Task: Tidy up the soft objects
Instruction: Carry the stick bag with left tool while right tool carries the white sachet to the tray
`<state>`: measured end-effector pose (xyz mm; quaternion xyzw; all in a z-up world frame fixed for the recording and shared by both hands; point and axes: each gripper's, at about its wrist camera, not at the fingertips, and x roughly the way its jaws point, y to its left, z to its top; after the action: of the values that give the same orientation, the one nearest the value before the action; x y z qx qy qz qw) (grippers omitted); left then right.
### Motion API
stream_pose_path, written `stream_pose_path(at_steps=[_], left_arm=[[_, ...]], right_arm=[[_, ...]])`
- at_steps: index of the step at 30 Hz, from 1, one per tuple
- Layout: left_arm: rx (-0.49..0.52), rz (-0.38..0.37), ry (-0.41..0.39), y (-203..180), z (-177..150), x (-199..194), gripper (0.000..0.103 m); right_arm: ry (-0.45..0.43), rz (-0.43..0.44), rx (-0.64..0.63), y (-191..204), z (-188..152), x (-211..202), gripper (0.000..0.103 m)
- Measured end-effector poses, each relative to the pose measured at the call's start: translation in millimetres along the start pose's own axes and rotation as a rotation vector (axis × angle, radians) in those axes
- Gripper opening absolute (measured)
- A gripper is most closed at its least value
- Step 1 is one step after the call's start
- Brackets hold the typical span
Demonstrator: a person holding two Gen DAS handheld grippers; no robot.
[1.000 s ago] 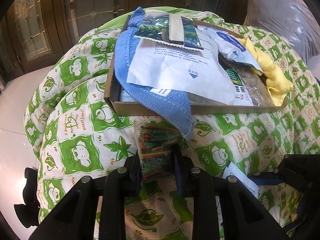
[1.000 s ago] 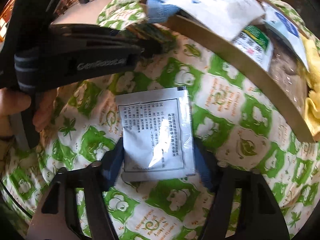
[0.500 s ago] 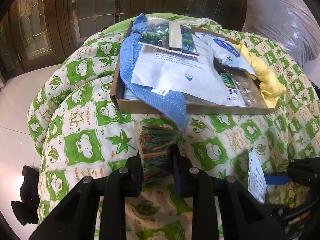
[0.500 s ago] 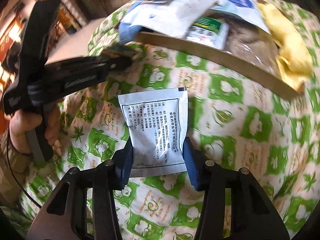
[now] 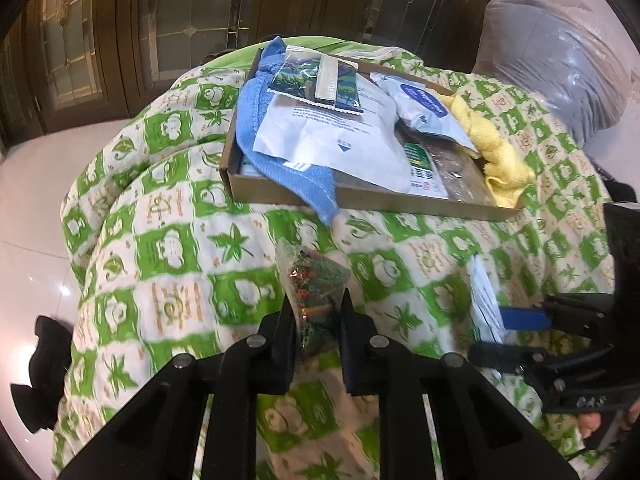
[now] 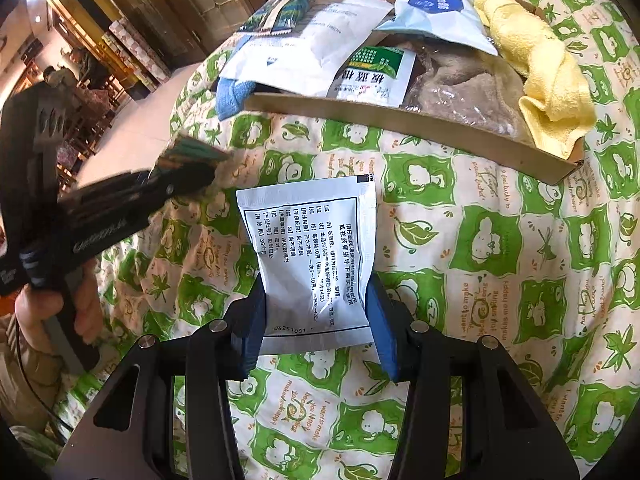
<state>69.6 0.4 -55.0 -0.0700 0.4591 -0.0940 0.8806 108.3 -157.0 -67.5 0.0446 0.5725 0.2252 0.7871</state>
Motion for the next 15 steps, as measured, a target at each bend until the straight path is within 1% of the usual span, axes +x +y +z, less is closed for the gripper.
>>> stream_pose_path(at_steps=[7, 11, 15], left_arm=[[-0.043, 0.007, 0.004, 1.0, -13.6, -18.9, 0.016], [-0.034, 0.019, -0.013, -11.6, -16.1, -36.0, 0.016], [-0.027, 0.033, -0.019, -28.4, -12.3, -43.1, 0.016]], right_arm=[[-0.022, -0.012, 0.040, -13.7, 0.6, -14.0, 0.047], [-0.036, -0.021, 0.056, -19.2, -1.8, -20.7, 0.047], [-0.062, -0.027, 0.068, -23.3, -4.9, -29.5, 0.047]])
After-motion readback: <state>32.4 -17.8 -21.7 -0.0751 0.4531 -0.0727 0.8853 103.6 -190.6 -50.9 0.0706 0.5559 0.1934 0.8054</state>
